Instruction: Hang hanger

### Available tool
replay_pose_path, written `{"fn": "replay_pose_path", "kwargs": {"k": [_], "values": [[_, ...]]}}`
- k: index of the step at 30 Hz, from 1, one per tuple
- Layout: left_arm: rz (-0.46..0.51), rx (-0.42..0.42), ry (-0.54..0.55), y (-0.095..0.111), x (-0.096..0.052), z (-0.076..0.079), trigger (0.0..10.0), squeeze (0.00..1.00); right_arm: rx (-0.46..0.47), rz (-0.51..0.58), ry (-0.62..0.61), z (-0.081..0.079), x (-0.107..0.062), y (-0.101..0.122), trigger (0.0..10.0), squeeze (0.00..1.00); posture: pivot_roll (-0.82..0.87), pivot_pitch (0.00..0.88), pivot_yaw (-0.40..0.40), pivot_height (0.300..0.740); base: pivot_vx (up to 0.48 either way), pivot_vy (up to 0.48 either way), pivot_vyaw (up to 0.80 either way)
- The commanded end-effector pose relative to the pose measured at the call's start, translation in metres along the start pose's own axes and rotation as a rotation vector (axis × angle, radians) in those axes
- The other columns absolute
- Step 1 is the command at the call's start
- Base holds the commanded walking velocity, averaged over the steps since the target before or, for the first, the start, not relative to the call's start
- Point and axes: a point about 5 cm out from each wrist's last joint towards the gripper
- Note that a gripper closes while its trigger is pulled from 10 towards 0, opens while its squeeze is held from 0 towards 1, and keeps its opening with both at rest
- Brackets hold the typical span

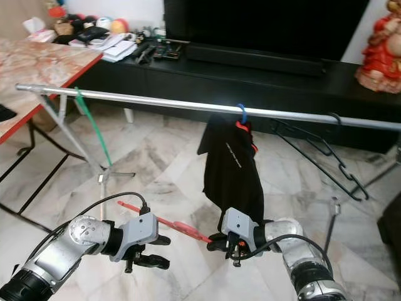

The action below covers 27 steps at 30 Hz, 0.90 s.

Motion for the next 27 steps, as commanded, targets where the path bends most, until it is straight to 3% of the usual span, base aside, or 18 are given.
{"fn": "replay_pose_path", "kwargs": {"k": [1, 7, 11, 13, 18, 23, 24, 25, 27], "values": [[-0.016, 0.030, 0.010, 0.001, -0.002, -0.001, 10.0, 0.00, 0.009, -0.003, 0.044, -0.003, -0.004, -0.003, 10.0, 0.00, -0.02, 0.119, -0.053, 0.740, 0.000, 0.000, 0.00], [-0.007, 0.027, -0.036, 0.013, -0.031, 0.003, 10.0, 0.00, -0.028, -0.078, 0.277, -0.021, -0.011, -0.011, 10.0, 0.00, 0.00, 0.125, -0.067, 0.740, 0.000, 0.000, 0.00], [-0.122, 0.047, -0.128, 0.001, -0.041, 0.012, 10.0, 0.00, -0.053, -0.117, 0.348, -0.027, -0.009, -0.013, 10.0, 0.00, 0.01, 0.125, -0.074, 0.740, 0.000, 0.000, 0.00], [-0.169, 0.058, -0.158, -0.005, -0.042, 0.016, 10.0, 0.00, -0.076, -0.145, 0.371, -0.028, -0.006, -0.014, 10.0, 0.00, 0.00, 0.123, -0.076, 0.740, 0.000, 0.000, 0.00], [-0.149, 0.045, -0.170, -0.001, -0.036, 0.019, 10.0, 0.00, -0.111, -0.181, 0.367, -0.030, 0.001, -0.014, 10.0, 0.00, 0.01, 0.117, -0.085, 0.740, 0.000, 0.000, 0.00], [-0.143, 0.027, -0.202, -0.003, -0.021, 0.028, 10.0, 0.00, -0.128, -0.153, 0.302, -0.021, 0.008, -0.005, 10.0, 0.00, 0.00, 0.111, -0.089, 0.740, 0.000, 0.000, 0.00], [-0.136, 0.027, -0.198, -0.002, -0.019, 0.028, 10.0, 0.40, -0.128, -0.150, 0.282, -0.019, 0.009, -0.004, 10.0, 0.00, 0.00, 0.111, -0.089, 0.740, 0.000, 0.000, 0.00], [-0.131, 0.025, -0.196, -0.002, -0.015, 0.029, 10.0, 0.57, -0.120, -0.135, 0.256, -0.015, 0.010, -0.001, 10.0, 0.00, 0.00, 0.108, -0.090, 0.740, 0.000, 0.000, 0.00], [-0.130, 0.029, -0.184, -0.001, -0.008, 0.028, 10.0, 0.72, -0.106, -0.114, 0.208, -0.009, 0.011, 0.003, 10.0, 0.00, -0.01, 0.105, -0.096, 0.740, 0.000, 0.000, 0.00]]}}
Point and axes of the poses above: a point about 5 cm out from each wrist's last joint towards the gripper, its own x axis pointing out of the wrist towards the gripper, its own y axis along the axis of the wrist's last joint, z = x × y, and after that the axes turned 15 degrees about -x, right-handed
